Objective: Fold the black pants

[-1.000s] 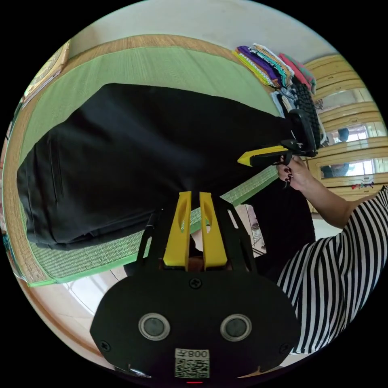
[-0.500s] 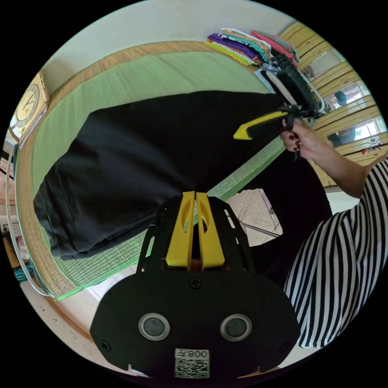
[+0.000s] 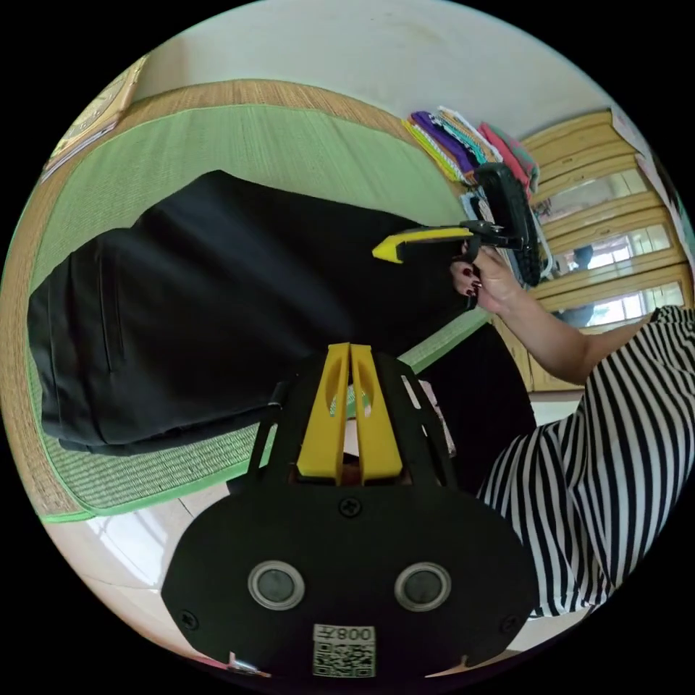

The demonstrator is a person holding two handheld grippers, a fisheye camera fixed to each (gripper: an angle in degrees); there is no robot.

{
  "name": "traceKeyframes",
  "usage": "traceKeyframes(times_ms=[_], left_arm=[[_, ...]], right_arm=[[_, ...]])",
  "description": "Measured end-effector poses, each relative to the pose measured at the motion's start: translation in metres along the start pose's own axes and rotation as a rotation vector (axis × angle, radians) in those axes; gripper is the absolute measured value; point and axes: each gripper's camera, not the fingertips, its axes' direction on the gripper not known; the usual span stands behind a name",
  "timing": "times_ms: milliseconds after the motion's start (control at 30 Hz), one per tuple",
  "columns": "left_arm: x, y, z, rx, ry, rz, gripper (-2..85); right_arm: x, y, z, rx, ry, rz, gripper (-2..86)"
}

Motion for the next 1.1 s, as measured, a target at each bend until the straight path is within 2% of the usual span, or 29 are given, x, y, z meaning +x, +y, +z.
traceKeyframes(times_ms=[67, 200, 367, 500, 667, 833, 1033, 1100], left_arm=[[-0.008, 0.002, -0.006, 0.025, 0.022, -0.025, 0.1], [-0.019, 0.011, -0.015, 0.047, 0.031, -0.055, 0.1], [-0.031, 0.024, -0.028, 0.073, 0.037, -0.093, 0.2], [-0.039, 0.031, -0.048, 0.159, 0.057, -0.135, 0.4], [-0.035, 0.03, -0.072, 0.263, 0.054, -0.117, 1.6], [-0.015, 0.016, -0.085, 0.263, -0.065, -0.036, 5.0], [0.019, -0.012, -0.07, 0.046, -0.326, 0.141, 7.7], [0.031, -0.019, -0.057, -0.072, -0.482, 0.207, 6.9]], right_arm=[[0.014, -0.031, 0.007, 0.015, 0.046, -0.027, 5.3], [0.042, -0.092, 0.047, -0.077, 0.051, -0.078, 7.4], [0.064, -0.112, 0.085, -0.175, 0.005, -0.076, 6.0], [0.064, -0.096, 0.071, -0.058, -0.132, -0.083, 2.2], [0.04, -0.069, 0.078, -0.018, -0.165, -0.136, 0.9], [0.024, -0.048, 0.106, -0.03, -0.111, -0.153, 0.6], [0.032, -0.043, 0.118, -0.011, -0.103, -0.133, 0.7], [0.033, -0.043, 0.121, -0.015, -0.085, -0.15, 0.8]])
